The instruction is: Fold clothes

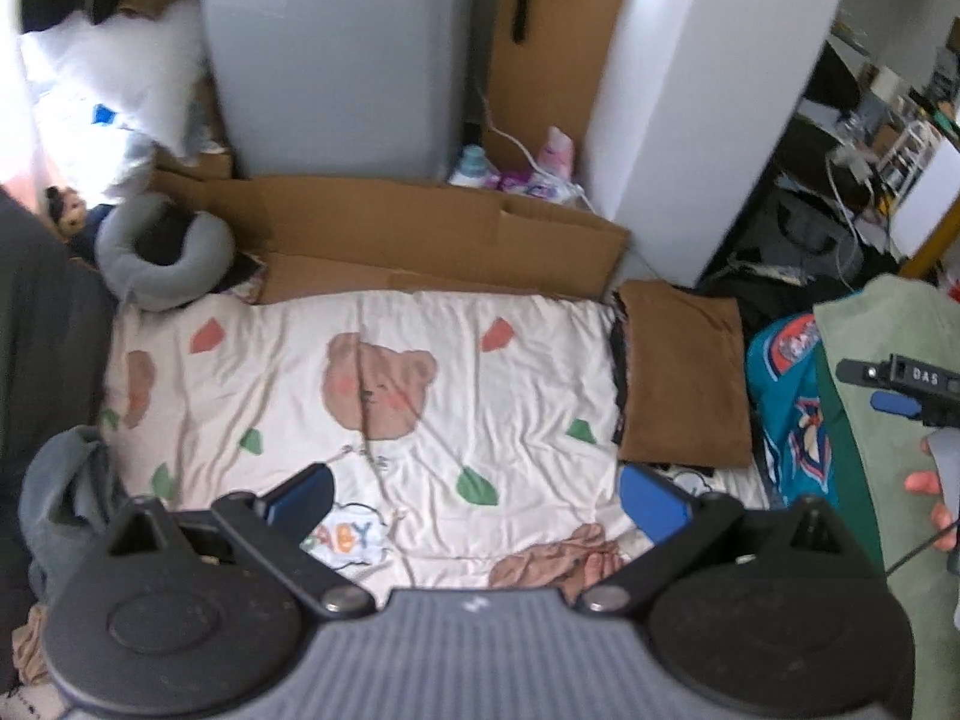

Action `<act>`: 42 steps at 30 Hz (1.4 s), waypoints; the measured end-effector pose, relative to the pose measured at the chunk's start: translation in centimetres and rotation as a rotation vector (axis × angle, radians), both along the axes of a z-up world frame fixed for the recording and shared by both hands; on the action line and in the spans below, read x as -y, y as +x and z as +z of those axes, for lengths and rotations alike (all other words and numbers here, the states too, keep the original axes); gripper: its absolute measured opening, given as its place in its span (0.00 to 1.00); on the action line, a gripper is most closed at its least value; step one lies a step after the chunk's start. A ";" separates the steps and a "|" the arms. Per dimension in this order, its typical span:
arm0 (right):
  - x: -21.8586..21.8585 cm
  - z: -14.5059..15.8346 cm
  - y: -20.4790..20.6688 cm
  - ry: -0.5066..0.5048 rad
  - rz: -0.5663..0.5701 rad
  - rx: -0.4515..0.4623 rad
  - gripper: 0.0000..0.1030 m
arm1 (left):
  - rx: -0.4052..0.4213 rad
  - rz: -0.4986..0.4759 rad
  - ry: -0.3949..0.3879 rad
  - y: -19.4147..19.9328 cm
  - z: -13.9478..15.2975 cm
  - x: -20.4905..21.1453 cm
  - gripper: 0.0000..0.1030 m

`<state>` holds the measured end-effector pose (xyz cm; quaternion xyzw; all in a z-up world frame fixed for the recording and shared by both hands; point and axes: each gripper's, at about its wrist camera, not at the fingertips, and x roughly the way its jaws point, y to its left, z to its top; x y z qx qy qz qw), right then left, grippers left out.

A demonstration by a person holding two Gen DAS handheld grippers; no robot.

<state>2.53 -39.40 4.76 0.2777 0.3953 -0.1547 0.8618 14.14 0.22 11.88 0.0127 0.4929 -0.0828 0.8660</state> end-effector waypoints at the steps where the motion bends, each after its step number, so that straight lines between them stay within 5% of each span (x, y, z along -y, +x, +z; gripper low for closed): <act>1: -0.4 0.2 0.1 0.004 0.013 0.003 1.00 | 0.003 0.007 0.006 -0.2 0.4 -0.5 0.99; 19: -7.4 0.9 2.4 -0.021 0.191 -0.047 1.00 | -0.012 0.164 0.011 -5.3 -2.0 -5.5 0.99; 42: -15.2 -0.2 2.8 -0.111 0.379 -0.116 1.00 | 0.009 0.325 -0.001 -8.4 -6.3 -5.2 0.99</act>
